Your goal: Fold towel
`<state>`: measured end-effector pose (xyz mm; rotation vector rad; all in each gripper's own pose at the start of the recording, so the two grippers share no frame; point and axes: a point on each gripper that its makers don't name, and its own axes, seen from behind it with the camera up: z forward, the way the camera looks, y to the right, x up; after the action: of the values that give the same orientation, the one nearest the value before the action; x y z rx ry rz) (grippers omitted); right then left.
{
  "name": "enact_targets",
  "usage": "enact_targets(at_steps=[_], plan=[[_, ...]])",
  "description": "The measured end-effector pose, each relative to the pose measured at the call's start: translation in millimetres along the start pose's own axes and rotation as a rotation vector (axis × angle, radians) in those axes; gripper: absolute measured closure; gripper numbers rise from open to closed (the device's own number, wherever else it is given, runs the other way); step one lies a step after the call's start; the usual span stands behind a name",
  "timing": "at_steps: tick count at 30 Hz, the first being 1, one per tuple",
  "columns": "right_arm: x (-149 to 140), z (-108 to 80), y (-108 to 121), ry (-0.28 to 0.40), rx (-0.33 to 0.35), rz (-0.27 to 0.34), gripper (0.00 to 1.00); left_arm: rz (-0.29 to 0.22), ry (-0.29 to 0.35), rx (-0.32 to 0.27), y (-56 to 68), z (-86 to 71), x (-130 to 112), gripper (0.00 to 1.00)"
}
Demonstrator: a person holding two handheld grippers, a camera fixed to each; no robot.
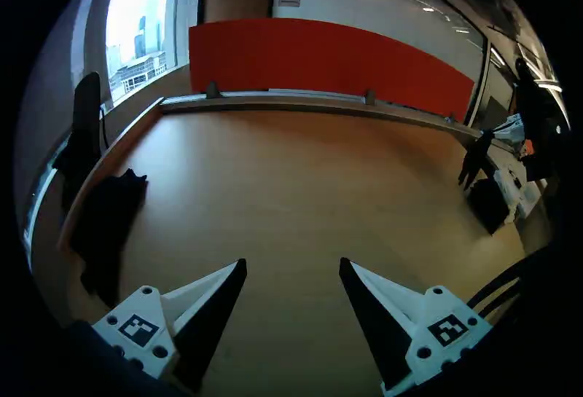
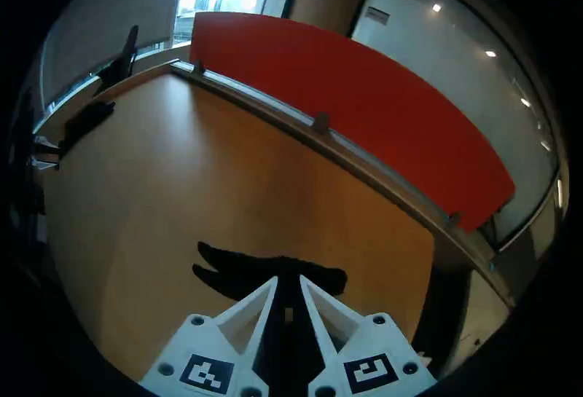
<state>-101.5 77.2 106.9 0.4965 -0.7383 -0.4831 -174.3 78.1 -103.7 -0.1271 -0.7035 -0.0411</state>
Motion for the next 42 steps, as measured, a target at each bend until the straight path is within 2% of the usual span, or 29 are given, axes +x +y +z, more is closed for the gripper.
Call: enact_targets(at_steps=[12, 27, 33, 42], plan=[[-13, -9.4, 41, -0.023, -0.048, 0.027, 0.95, 0.02, -0.008, -0.009, 8.8, 5.3, 7, 0.06], [-36, -25.3, 58, -0.043, -0.071, 0.041, 0.94, 0.04, -0.011, -0.021, 16.3, 8.3, 9, 0.06], [-63, -36.4, 66, -0.062, -0.091, 0.045, 0.94, 0.048, -0.009, -0.027, 21.1, 8.1, 11, 0.06], [-122, -53.0, 65, -0.109, -0.099, 0.103, 0.94, 0.059, -0.012, -0.032, 25.5, 6.8, 11, 0.06]])
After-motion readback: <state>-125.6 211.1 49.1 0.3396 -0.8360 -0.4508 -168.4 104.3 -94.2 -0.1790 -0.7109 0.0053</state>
